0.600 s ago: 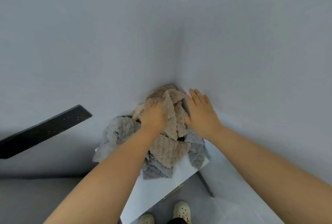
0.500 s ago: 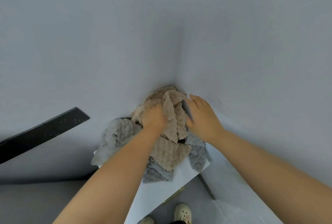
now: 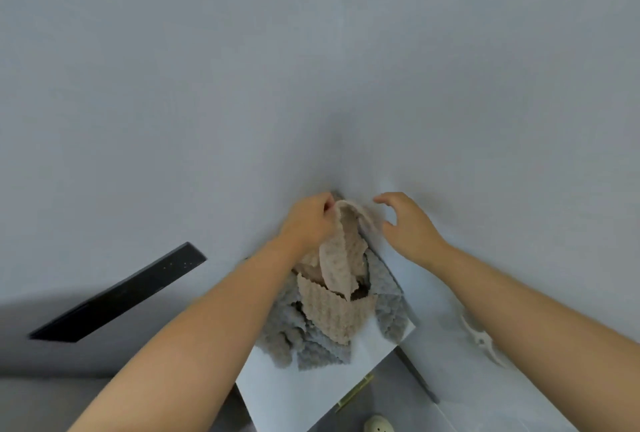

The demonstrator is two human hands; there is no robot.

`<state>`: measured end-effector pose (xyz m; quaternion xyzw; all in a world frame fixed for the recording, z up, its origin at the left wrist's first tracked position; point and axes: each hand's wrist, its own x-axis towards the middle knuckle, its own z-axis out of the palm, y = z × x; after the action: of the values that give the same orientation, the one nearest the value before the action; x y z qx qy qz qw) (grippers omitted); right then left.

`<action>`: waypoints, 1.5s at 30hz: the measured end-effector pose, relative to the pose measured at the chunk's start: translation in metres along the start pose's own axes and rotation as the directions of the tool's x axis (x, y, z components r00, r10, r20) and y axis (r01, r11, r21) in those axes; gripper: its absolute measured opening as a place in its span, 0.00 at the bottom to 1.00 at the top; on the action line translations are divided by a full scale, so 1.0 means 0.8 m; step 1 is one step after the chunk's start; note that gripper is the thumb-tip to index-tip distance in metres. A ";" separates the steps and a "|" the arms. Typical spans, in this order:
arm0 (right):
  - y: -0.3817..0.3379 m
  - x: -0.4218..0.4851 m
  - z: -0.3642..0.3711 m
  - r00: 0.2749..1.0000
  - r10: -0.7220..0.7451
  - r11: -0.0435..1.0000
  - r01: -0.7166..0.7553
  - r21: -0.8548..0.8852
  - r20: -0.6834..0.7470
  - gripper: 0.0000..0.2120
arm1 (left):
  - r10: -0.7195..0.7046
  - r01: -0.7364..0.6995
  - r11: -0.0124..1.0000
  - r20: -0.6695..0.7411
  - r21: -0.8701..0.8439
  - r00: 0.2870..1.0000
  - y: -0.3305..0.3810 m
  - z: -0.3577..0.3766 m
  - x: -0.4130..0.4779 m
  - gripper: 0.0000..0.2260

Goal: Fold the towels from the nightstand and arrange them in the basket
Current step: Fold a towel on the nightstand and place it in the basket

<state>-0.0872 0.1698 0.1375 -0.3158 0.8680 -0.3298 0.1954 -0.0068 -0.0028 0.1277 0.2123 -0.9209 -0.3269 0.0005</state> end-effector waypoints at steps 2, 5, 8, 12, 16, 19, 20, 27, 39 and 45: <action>-0.024 -0.008 -0.023 1.000 0.003 1.000 -0.003 0.027 -0.005 0.21 | 0.098 -0.099 0.995 0.016 0.025 0.995 0.031 -0.041 -0.013 0.06; -0.063 -0.018 -0.055 0.999 -0.002 0.999 0.001 0.032 0.032 0.27 | 0.234 -0.234 0.970 0.006 0.061 0.972 0.074 -0.096 -0.031 0.06; -0.102 -0.035 -0.079 0.999 -0.030 0.997 0.026 0.075 0.044 0.30 | 0.320 -0.318 0.943 -0.003 0.099 0.947 0.114 -0.139 -0.054 0.06; -0.148 -0.061 -0.104 0.997 -0.073 0.976 0.076 0.205 -0.022 0.22 | 0.411 -0.400 0.907 -0.072 0.134 0.909 0.158 -0.190 -0.084 0.07; -0.169 -0.070 -0.129 0.973 -0.097 0.986 0.123 0.113 -0.209 0.08 | 0.455 -0.441 0.889 -0.139 0.122 0.879 0.185 -0.229 -0.106 0.06; -0.184 -0.078 -0.149 0.940 -0.098 0.986 0.137 0.097 -0.327 0.06 | 0.459 -0.441 0.887 -0.163 0.134 0.873 0.195 -0.251 -0.117 0.06; -0.190 -0.082 -0.155 0.932 -0.109 0.987 0.143 0.076 -0.346 0.07 | 0.461 -0.438 0.885 -0.164 0.157 0.872 0.197 -0.258 -0.120 0.05; -0.233 -0.112 -0.200 0.953 -0.145 0.952 0.208 0.227 -0.264 0.13 | 0.362 -0.309 0.928 -0.323 0.207 0.874 0.206 -0.289 -0.126 0.12; -0.245 -0.132 -0.253 0.904 -0.325 0.791 0.099 -0.603 -0.278 0.09 | 0.251 -0.247 0.967 -0.084 0.057 0.964 0.194 -0.342 -0.151 0.07; -0.243 -0.145 -0.272 0.894 -0.308 0.779 0.040 -0.626 -0.325 0.10 | 0.133 -0.195 0.948 -0.243 -0.252 0.961 0.176 -0.349 -0.148 0.05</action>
<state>-0.0405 0.2329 0.4412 -0.3656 0.9143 -0.1113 -0.1342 0.0851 -0.0266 0.4485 0.1677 -0.8756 -0.4237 0.1604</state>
